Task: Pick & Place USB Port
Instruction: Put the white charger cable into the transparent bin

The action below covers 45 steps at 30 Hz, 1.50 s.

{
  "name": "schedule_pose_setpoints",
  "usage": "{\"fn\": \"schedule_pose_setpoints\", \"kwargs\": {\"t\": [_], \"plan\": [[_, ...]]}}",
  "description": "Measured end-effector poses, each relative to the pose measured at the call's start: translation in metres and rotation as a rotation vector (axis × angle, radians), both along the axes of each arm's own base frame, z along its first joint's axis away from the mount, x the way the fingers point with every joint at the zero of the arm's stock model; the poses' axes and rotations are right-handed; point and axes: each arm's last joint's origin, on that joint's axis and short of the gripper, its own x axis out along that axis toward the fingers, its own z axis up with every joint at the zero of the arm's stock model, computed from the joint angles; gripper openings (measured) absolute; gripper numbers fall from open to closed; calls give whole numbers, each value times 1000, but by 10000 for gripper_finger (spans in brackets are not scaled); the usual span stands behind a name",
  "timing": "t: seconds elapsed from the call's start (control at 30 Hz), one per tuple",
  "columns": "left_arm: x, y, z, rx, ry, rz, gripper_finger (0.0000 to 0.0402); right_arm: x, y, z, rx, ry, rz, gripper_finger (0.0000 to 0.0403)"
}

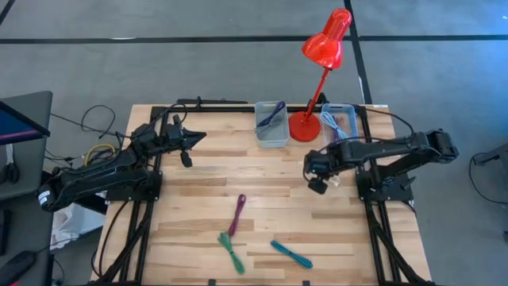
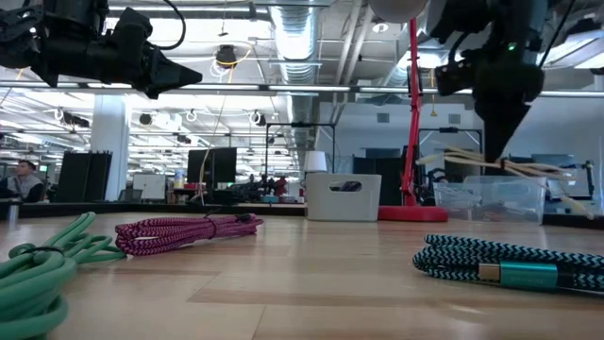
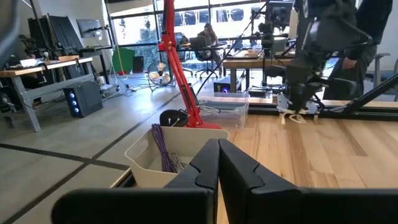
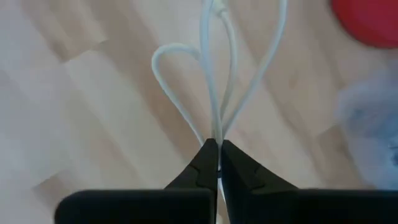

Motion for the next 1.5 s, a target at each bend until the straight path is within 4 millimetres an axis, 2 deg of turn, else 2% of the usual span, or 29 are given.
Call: {"fn": "schedule_pose_setpoints", "kwargs": {"t": [0.7, 0.9, 1.17, 1.27, 1.37, 1.5], "plan": [[0, 0, 0, 0, 0, 0, 9, -8, -62, 3, -236, 68, -125, 0], [0, 0, 0, 0, 0, 0, 10, -22, -81, 12, -295, 71, -169, 0], [0, 0, 0, 0, 0, 0, 10, -56, -94, 46, -410, -62, -272, 0], [0, 0, 0, 0, 0, 0, 10, -63, -101, 55, -475, -117, -300, 0], [0, 0, 0, 0, 0, 0, 10, -68, -110, 58, -495, -126, -320, 0], [0, 0, 0, -7, -2, 0, 10, -71, -125, 52, -472, -76, -365, 0]]}}
